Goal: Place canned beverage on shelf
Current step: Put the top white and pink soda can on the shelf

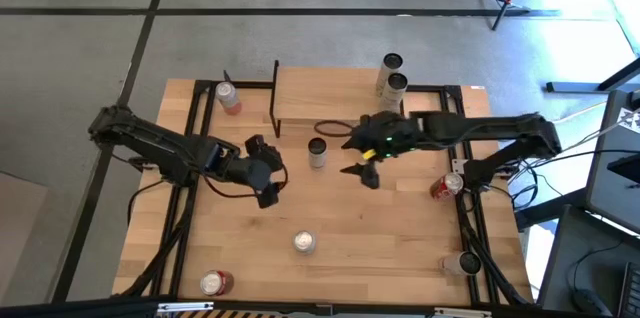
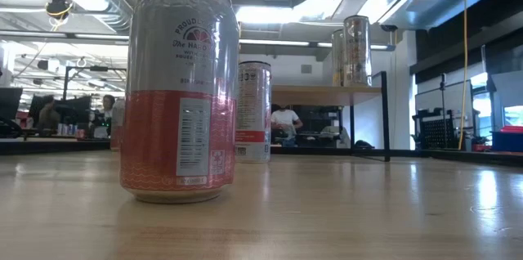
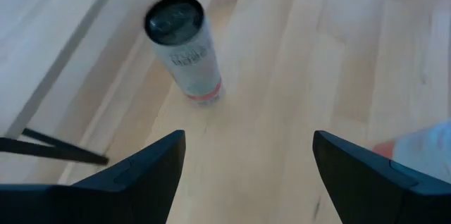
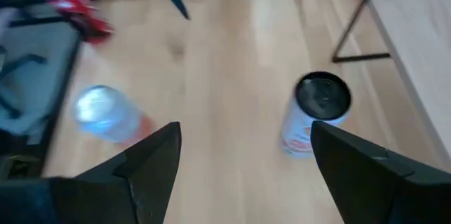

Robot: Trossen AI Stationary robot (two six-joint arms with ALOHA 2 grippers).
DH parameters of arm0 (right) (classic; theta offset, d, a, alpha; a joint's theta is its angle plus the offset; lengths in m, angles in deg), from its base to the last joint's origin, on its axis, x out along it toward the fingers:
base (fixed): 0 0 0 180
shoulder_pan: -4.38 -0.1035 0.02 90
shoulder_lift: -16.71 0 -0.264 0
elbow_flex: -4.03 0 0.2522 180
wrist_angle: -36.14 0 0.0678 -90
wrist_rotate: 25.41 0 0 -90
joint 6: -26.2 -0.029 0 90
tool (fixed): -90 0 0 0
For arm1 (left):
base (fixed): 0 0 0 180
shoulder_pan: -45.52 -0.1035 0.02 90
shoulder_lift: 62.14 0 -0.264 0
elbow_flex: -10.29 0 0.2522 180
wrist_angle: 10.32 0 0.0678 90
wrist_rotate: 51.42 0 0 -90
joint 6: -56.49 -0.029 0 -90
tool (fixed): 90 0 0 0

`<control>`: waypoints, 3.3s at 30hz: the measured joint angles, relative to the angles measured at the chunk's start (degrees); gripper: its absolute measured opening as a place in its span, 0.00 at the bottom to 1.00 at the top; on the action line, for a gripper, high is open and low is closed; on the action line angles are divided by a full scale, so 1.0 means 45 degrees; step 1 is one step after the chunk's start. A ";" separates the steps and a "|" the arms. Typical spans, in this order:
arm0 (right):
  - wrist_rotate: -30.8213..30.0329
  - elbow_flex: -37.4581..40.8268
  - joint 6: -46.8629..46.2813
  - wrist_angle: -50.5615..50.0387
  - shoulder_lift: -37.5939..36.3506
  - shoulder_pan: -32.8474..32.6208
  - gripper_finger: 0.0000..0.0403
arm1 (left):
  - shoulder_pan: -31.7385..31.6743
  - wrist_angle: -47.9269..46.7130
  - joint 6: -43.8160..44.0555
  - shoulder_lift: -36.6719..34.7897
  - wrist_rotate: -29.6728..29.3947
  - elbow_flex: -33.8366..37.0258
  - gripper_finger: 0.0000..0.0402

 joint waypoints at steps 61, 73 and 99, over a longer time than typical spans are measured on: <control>-0.2478 0.0010 0.2129 -0.3985 -0.0609 0.0355 0.76 | -0.1874 1.0504 -0.0353 0.4367 -0.3529 0.1735 0.77; -0.2536 0.0010 0.2193 -0.4072 -0.0609 0.0355 0.76 | -0.1709 0.9989 -0.0549 0.4376 -0.4690 0.1081 0.77; -0.2516 0.0010 0.2188 -0.3588 -0.0604 0.0331 0.76 | -0.2392 0.8153 0.1359 0.4698 -0.2690 0.1238 0.77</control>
